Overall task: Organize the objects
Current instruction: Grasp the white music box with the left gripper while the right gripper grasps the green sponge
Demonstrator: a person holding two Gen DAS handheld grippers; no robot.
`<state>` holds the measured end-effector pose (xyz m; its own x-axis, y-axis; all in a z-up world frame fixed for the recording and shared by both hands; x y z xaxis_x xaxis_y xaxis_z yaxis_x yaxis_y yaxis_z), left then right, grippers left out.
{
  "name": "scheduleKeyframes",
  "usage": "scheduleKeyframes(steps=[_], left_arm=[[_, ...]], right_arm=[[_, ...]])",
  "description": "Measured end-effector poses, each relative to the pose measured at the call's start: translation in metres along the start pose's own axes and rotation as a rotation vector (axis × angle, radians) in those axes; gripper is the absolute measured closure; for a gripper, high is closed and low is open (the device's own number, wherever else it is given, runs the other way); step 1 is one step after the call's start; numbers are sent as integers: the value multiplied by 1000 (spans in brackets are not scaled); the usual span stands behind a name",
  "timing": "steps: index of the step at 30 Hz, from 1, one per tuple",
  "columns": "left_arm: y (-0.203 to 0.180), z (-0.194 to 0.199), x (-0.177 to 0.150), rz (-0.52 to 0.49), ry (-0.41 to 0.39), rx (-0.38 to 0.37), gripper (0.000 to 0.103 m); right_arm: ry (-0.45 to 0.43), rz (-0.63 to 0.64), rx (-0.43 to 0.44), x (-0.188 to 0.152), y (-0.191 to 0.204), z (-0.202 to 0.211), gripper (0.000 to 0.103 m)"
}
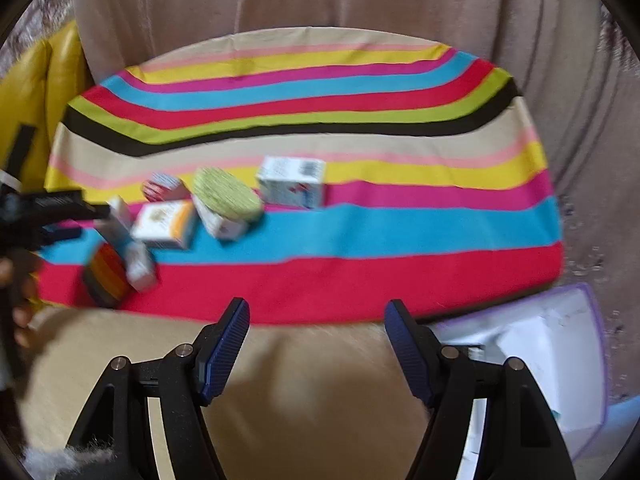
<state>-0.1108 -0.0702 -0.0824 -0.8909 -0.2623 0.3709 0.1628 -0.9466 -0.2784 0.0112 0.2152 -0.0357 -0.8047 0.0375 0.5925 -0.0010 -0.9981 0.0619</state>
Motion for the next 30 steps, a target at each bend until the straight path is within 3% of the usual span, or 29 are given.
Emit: scheduleKeyframes(steps=[4, 8, 10, 12, 13, 15, 24, 30], left_arm=[[7, -18, 3, 24, 23, 40, 29], [10, -28, 5, 15, 22, 57, 29], [9, -32, 5, -3, 22, 64, 38], [8, -35, 4, -11, 23, 66, 46], [8, -35, 4, -15, 17, 65, 55], [7, -34, 2, -19, 9, 62, 58], [4, -18, 4, -29, -94, 20, 58], [-1, -17, 5, -54, -120, 15, 58]], right_arm=[[-12, -66, 130, 23, 12, -15, 18], [23, -138, 242, 43, 24, -39, 17], [43, -193, 277, 53, 28, -56, 16], [55, -229, 294, 60, 29, -69, 16], [63, -247, 300, 64, 30, -77, 16], [77, -269, 305, 70, 31, -87, 15], [146, -333, 319, 82, 39, -128, 13], [184, -385, 328, 79, 35, -146, 12]])
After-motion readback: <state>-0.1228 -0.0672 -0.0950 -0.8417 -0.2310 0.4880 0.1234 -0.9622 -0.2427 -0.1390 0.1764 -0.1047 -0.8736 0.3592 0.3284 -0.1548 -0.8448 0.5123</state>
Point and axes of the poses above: each gripper's, at about its wrist camera, not at the fingertips, and z roughly against the way its jaws point, y to its left, x to its top, the point moved 6 cm from there along -z, roughly the way its jaws point, and after that the axes turned 2 degrees about z, right-handed, at the moved point
